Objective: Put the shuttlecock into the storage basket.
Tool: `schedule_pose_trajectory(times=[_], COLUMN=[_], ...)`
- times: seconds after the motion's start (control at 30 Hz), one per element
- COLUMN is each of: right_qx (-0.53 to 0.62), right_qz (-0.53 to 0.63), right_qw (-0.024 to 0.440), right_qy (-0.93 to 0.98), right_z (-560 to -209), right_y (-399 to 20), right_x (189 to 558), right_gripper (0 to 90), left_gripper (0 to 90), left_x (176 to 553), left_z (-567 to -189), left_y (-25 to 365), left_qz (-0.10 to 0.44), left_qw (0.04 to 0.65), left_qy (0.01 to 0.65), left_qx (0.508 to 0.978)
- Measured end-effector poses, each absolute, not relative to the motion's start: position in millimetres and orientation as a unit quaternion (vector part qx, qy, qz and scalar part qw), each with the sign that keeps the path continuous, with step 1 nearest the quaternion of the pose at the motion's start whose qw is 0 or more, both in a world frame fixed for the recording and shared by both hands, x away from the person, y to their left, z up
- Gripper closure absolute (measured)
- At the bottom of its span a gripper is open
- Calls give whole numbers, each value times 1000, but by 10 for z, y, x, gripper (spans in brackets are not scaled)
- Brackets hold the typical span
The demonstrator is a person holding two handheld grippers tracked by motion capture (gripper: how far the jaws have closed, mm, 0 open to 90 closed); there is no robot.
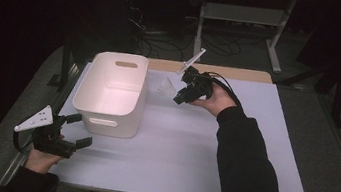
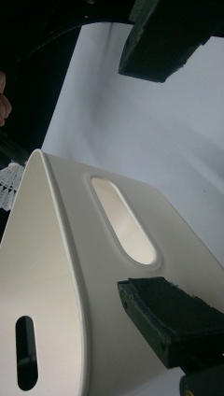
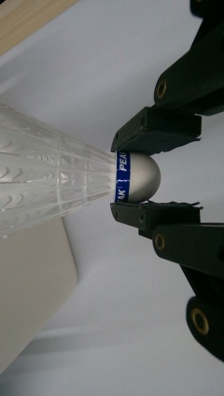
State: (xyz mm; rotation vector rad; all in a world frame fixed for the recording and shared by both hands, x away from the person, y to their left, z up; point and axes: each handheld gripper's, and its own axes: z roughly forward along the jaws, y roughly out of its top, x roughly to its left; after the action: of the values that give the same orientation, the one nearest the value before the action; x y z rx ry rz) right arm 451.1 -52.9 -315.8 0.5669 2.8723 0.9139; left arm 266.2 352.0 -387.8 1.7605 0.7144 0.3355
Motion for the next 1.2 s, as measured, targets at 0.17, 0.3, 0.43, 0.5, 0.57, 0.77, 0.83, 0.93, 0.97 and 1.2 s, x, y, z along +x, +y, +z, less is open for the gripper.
schedule_pose_trajectory(times=[0.17,0.3,0.43,0.5,0.57,0.77,0.83,0.93,0.97,1.2], right_qx=[187,186,185,185,183,174,171,169,168,164], right_qz=[300,300,301,301,300,302,301,300,302,304], right_qw=[39,42,44,43,45,50,52,53,54,56], right_qy=[935,935,935,934,935,936,937,937,937,937], right_z=[-3114,-3077,-3036,-3018,-2995,-2911,-2886,-2841,-2832,-2758], right_y=[-556,-563,-559,-547,-530,-473,-455,-425,-419,-355], right_x=[4492,4476,4465,4458,4450,4431,4425,4412,4411,4404], right_gripper=[642,642,642,642,642,642,642,642,642,643], left_gripper=[0,0,0,0,0,0,0,0,0,0], left_x=[2663,2663,2662,2662,2663,2663,2662,2662,2662,2663], left_z=[-3878,-3878,-3878,-3878,-3879,-3878,-3877,-3878,-3878,-3879], left_y=[3520,3519,3518,3518,3517,3518,3519,3518,3518,3518], left_qz=[143,143,143,143,143,143,142,142,143,143], left_qw=[569,569,570,570,570,570,569,570,570,569], left_qy=[304,305,305,305,305,305,305,304,305,305], left_qx=[750,750,750,750,749,750,750,750,750,750])
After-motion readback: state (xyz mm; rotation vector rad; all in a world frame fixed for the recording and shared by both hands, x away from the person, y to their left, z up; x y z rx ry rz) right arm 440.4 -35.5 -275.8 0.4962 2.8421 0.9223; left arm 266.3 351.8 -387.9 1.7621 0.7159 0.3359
